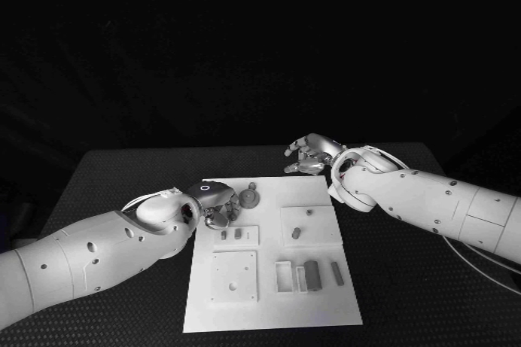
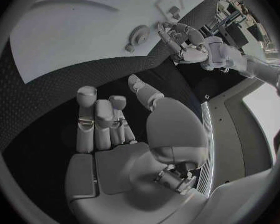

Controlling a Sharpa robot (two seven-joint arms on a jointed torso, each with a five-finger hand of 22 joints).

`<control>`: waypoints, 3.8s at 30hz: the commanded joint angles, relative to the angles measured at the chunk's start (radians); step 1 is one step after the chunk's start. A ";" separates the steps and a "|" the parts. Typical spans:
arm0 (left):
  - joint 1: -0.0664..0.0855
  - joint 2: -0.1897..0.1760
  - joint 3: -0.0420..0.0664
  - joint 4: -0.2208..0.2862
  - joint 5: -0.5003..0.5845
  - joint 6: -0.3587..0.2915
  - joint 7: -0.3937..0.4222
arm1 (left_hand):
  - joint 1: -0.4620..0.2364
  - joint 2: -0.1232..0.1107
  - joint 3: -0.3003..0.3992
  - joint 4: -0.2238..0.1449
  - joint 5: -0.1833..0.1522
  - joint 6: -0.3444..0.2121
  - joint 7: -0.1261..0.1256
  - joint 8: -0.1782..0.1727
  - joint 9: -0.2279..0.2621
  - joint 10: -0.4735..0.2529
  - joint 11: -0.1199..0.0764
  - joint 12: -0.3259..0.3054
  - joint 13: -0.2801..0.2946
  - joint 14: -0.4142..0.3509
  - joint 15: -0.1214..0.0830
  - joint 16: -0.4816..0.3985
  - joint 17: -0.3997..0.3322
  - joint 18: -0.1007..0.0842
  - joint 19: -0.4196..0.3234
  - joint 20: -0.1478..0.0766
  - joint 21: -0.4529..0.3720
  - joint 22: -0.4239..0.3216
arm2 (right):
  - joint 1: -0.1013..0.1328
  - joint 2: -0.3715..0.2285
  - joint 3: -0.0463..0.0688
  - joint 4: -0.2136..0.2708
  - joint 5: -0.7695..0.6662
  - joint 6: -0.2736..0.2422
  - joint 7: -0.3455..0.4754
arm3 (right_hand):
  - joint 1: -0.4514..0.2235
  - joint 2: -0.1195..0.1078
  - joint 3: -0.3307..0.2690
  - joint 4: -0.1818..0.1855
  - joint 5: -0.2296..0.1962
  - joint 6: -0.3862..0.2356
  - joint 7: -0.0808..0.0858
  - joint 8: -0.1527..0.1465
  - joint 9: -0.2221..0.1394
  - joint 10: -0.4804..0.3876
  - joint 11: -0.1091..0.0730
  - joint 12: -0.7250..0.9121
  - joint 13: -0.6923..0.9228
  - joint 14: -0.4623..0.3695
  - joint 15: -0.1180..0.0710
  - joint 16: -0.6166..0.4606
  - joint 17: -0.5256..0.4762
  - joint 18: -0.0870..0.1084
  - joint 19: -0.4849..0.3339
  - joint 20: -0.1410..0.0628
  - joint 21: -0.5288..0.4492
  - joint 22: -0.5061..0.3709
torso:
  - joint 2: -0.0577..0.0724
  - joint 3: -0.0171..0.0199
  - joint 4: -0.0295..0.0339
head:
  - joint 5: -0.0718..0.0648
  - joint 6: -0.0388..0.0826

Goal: Assemble the parts on the task board

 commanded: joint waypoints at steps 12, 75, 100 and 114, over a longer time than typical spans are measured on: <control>0.000 -0.003 0.000 -0.003 0.007 -0.008 -0.021 | -0.005 -0.022 0.002 0.012 -0.004 -0.051 0.017 -0.015 -0.009 -0.011 0.005 -0.009 0.009 -0.011 0.004 -0.007 0.004 0.057 -0.009 0.003 -0.010 0.019 | -0.002 0.000 0.000 0.000 -0.001 0.010 0.007 | -0.008 -0.002 0.000 0.004 0.004 -0.002 0.008 0.004 -0.001 -0.009 0.000 0.005 -0.002 -0.008 0.001 0.003 -0.001 0.064 -0.002 -0.006 -0.007 0.019 | 0.000 0.0007 0.0001 | 0.001 0.002; -0.002 -0.222 0.008 0.009 1.174 -0.089 0.289 | -0.155 -0.005 -0.172 -0.011 -0.043 -0.127 0.038 0.026 -0.003 -0.137 0.082 -0.019 -0.068 -0.321 0.156 -0.556 -0.169 -0.014 -0.459 0.158 -0.233 -0.296 | -0.055 -0.218 -0.103 0.170 -0.407 0.110 0.137 | 0.020 -0.005 0.020 -0.018 0.003 0.144 -0.017 0.112 0.074 0.085 -0.012 -0.770 -0.595 -0.005 -0.011 -0.124 -0.046 0.064 -0.017 0.001 -0.067 0.014 | 0.000 -0.0021 0.0024 | -0.044 0.039; -0.002 -0.214 0.008 0.006 1.187 -0.095 0.291 | -0.158 0.001 -0.201 -0.013 -0.043 -0.133 0.042 0.028 -0.004 -0.125 0.078 -0.016 -0.080 -0.304 0.150 -0.569 -0.150 -0.011 -0.443 0.153 -0.231 -0.320 | -0.080 -0.165 -0.113 0.126 -0.434 0.125 0.130 | 0.030 0.019 0.027 -0.020 0.004 0.153 -0.022 0.117 0.084 0.096 -0.016 -0.787 -0.591 -0.002 -0.015 -0.131 -0.044 0.064 -0.014 0.000 -0.075 0.015 | 0.000 -0.0003 0.0019 | -0.040 0.028; -0.002 -0.214 0.008 0.004 1.187 -0.086 0.281 | -0.160 0.004 -0.203 -0.012 -0.043 -0.134 0.043 0.029 -0.005 -0.124 0.078 -0.016 -0.081 -0.303 0.150 -0.572 -0.147 -0.011 -0.441 0.153 -0.231 -0.324 | -0.086 -0.163 -0.113 0.113 -0.462 0.131 0.118 | 0.071 0.088 0.030 -0.040 0.004 0.204 -0.044 0.137 0.098 0.154 -0.038 -0.778 -0.571 0.008 -0.036 -0.129 -0.033 0.064 -0.007 -0.002 -0.068 0.022 | 0.000 -0.0007 0.0020 | -0.038 0.024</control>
